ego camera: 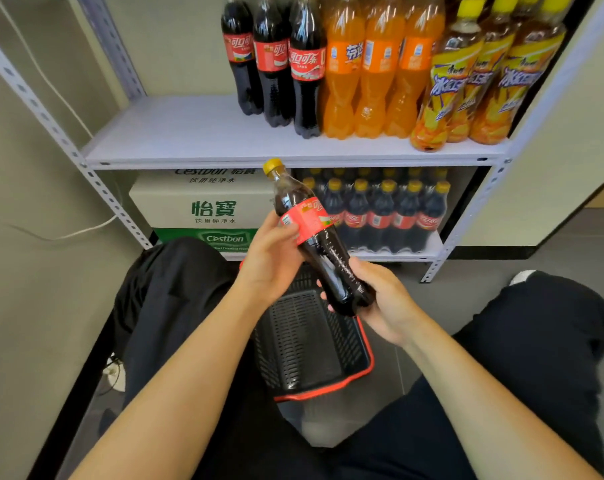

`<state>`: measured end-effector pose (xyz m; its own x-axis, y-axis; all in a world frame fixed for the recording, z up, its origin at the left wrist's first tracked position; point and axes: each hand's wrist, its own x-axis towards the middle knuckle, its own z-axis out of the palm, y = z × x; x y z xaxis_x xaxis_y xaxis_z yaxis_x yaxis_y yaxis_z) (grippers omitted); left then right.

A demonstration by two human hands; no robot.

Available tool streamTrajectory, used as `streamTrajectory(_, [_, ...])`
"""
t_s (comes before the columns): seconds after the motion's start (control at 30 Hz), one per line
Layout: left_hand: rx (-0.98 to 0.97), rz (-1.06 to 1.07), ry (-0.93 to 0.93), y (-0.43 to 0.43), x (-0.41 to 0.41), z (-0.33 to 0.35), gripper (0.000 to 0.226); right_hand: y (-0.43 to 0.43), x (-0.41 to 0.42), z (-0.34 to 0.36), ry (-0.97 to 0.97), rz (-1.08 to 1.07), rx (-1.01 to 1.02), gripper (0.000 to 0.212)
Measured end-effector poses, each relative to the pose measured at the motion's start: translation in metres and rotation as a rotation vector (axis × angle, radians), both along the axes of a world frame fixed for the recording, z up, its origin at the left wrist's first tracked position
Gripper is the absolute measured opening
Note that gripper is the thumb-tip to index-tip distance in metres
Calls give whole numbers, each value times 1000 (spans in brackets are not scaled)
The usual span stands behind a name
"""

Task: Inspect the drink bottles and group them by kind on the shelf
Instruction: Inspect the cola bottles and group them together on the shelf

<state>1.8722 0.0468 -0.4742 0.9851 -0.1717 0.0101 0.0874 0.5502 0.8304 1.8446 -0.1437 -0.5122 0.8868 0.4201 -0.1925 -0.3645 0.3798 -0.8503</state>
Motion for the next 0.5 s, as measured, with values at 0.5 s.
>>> streamTrajectory(0.5, [534, 140, -23, 9, 12, 37, 44, 5, -5, 7, -544, -401, -554, 56])
